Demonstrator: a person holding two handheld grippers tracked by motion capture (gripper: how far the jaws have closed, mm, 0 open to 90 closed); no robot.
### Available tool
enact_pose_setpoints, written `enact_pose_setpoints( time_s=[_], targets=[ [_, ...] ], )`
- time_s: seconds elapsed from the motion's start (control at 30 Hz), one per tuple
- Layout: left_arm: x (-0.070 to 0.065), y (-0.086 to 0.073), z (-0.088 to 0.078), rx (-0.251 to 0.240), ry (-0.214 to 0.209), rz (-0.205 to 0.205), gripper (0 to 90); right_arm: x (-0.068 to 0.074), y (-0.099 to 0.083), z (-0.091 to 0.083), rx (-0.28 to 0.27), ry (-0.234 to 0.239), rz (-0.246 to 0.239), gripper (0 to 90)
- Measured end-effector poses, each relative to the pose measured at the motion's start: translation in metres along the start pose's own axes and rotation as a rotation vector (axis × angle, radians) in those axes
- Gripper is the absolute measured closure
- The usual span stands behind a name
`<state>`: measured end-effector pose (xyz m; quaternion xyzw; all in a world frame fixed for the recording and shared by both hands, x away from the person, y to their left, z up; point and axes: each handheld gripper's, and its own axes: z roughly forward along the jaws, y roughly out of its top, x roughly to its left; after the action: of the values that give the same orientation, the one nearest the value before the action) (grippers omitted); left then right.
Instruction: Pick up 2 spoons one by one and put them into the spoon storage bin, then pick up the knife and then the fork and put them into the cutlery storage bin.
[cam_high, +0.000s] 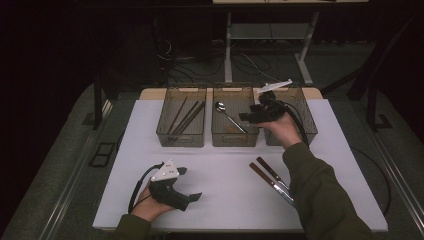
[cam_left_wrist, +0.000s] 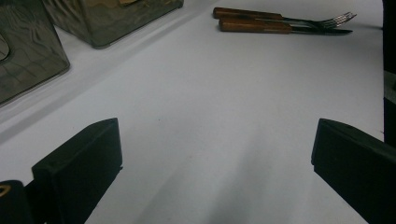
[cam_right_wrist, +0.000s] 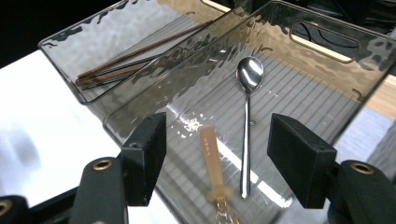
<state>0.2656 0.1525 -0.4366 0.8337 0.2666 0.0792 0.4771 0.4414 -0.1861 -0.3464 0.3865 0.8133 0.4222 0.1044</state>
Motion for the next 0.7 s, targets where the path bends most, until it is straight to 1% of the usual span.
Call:
enact_pose_setpoints(
  time_s=[0.17,0.23,0.37,0.43,0.53,0.7],
  targets=[
    [0.001,0.0,0.0,-0.001,0.001,-0.003,0.6,-0.001,-0.01,-0.013,-0.029,0.006,-0.004,37.3],
    [0.0,0.0,0.0,0.002,0.002,0.001,0.6,0.0,-0.015,-0.017,-0.033,-0.004,-0.005,37.6],
    [0.0,0.0,0.001,0.003,0.004,-0.001,0.6,0.0,-0.025,-0.025,-0.035,-0.002,-0.012,37.8],
    [0.0,0.0,0.0,0.006,0.006,0.003,0.6,0.0,-0.031,-0.028,-0.036,0.001,-0.009,37.7],
    [0.001,-0.001,0.0,0.002,0.007,-0.004,0.6,0.0,-0.039,-0.034,-0.04,0.005,-0.008,37.5],
    [0.001,-0.001,0.0,0.001,0.007,-0.006,0.5,0.002,-0.051,-0.044,-0.06,0.017,-0.002,37.3]
  ],
)
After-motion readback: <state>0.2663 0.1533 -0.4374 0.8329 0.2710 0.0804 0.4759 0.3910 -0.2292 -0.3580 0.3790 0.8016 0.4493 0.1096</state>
